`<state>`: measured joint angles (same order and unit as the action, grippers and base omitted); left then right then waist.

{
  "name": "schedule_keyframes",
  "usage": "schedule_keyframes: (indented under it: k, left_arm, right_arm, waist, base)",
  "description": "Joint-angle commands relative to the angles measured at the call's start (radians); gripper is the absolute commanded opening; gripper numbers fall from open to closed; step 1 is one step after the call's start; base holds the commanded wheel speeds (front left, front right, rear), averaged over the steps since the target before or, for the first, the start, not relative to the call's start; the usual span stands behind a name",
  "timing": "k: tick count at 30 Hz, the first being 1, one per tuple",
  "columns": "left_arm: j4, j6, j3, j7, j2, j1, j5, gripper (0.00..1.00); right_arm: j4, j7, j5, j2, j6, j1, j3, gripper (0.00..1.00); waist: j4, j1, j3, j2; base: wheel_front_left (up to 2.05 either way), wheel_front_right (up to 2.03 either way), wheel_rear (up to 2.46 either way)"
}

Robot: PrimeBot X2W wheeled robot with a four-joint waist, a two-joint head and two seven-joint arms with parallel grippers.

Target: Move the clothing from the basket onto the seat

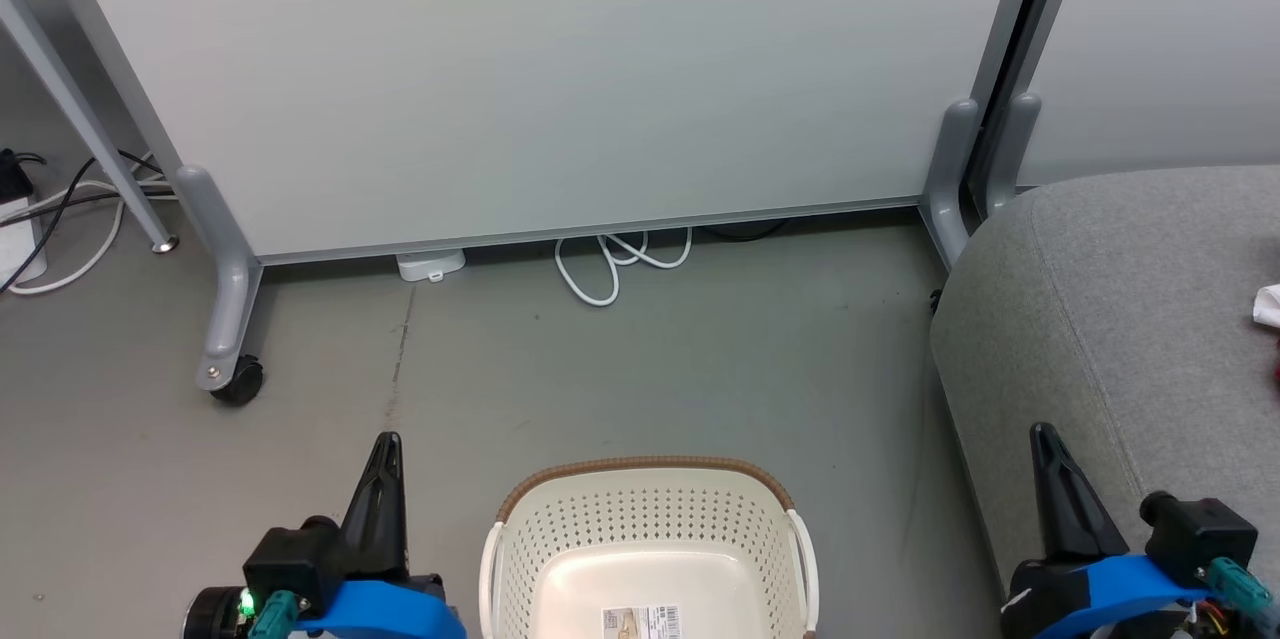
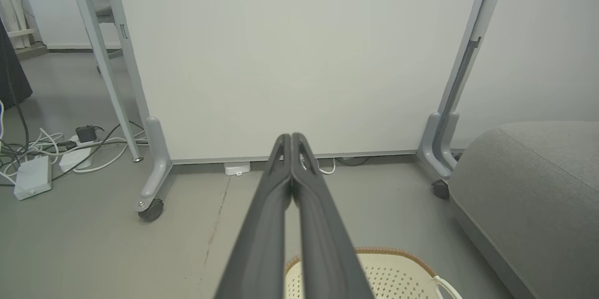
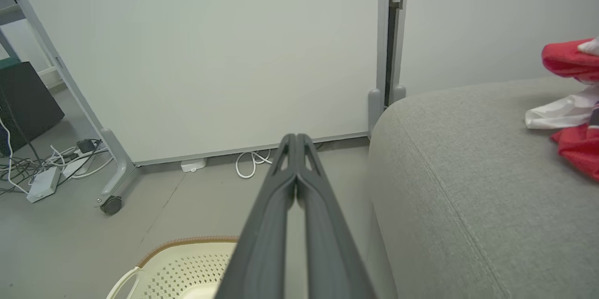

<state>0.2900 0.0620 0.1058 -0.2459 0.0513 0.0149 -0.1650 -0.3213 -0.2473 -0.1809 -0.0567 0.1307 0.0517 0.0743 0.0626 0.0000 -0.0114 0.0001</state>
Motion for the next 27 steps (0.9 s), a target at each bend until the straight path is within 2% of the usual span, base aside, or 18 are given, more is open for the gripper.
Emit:
schedule_keyframes:
  k: [1,27]
  left_arm:
    - [-0.016,0.003,-0.010,0.007,0.000,0.021,-0.032,0.00]
    - [-0.029,0.025,-0.079,0.121,0.000,0.048,-0.493,0.00]
  right_arm:
    - [0.012,0.007,-0.033,-0.002,0.000,0.016,0.008,0.00]
    - [0.041,0.119,-0.491,0.000,0.000,0.028,0.014,0.00]
  waist:
    - [-0.001,0.0000,0.000,-0.0001]
    - [-0.014,0.0000,0.003,-0.0001]
  base:
    - [0.00,0.00,0.00]
    - [0.00,0.00,0.00]
